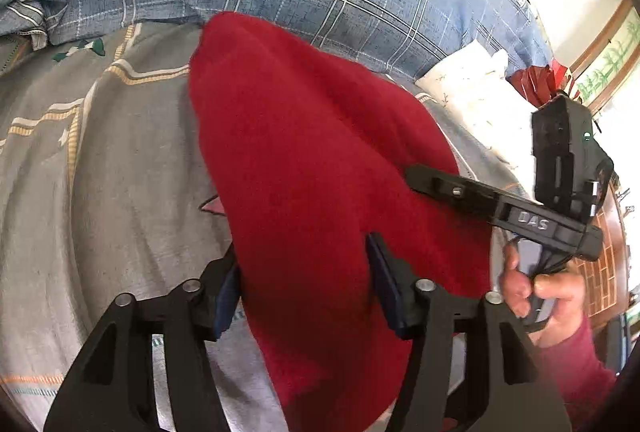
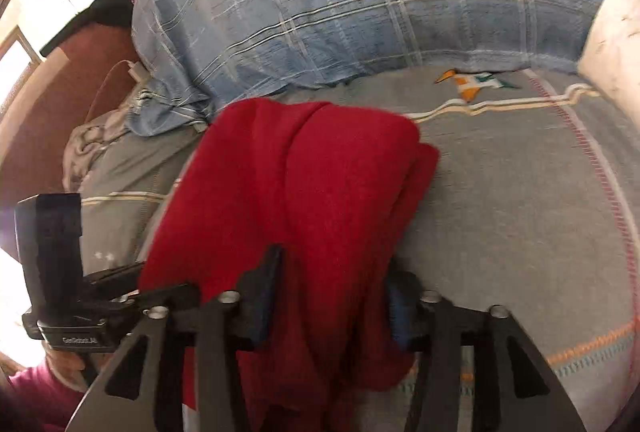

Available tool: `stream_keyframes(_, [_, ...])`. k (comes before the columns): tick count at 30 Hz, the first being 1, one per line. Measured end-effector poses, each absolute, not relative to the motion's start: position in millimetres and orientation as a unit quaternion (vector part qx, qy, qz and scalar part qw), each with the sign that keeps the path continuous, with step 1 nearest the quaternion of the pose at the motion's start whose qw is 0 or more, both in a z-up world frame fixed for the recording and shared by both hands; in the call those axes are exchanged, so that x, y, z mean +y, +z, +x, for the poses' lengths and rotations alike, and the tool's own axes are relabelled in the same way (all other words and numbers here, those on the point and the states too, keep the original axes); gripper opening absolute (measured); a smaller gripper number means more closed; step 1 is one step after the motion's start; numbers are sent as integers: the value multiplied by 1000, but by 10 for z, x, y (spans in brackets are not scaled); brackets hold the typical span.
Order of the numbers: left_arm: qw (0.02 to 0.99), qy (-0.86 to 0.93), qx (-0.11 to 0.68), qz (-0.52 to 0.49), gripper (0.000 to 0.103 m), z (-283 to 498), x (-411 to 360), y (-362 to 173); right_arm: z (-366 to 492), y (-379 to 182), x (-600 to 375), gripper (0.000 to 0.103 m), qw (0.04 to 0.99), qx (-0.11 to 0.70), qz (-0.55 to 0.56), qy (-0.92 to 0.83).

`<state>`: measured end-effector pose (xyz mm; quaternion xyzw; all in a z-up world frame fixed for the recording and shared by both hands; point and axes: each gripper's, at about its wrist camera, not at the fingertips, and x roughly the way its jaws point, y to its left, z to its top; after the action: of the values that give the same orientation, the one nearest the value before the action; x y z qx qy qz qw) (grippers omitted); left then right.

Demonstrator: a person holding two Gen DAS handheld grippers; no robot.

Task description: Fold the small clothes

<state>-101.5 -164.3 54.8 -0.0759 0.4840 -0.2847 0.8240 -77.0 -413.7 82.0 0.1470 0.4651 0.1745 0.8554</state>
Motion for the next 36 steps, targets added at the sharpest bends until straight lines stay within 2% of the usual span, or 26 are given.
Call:
stream_keyframes(5, [852, -261, 451, -61, 69, -1085, -1575, 668, -1135, 1276, -4090, 52, 895, 412, 85, 146])
stream_keyframes(8, [860, -247, 442, -61, 70, -1077, -1567, 693, -1315, 1437, -3926, 47, 904, 391, 57, 166])
stream_keyframes(10, [863, -240, 440, -60, 70, -1112, -1572, 694, -1379, 1442, -3812, 41, 905, 387, 40, 175])
stream_keyframes(20, [891, -205, 405, -30, 70, -1320, -1569, 810, -1406, 969, -3531, 40, 896, 424, -31, 128])
stream_keyframes(26, [906, -175, 384, -16, 70, -1429, -1510, 916, -1562, 1263, -3587, 41, 907, 401, 1, 129])
stream_keyframes(29, [912, -168, 375, -20, 74, -1472, -1487, 981, -1617, 1372, -3576, 50, 913, 389, 15, 118])
stream_keyframes(33, [921, -159, 356, -11, 75, -1551, -1486, 1077, -1638, 1408, -3552, 57, 917, 384, 31, 99])
stream_keyframes(36, [926, -153, 345, -6, 75, -1596, -1487, 1124, -1655, 1413, -3554, 66, 918, 383, 42, 90])
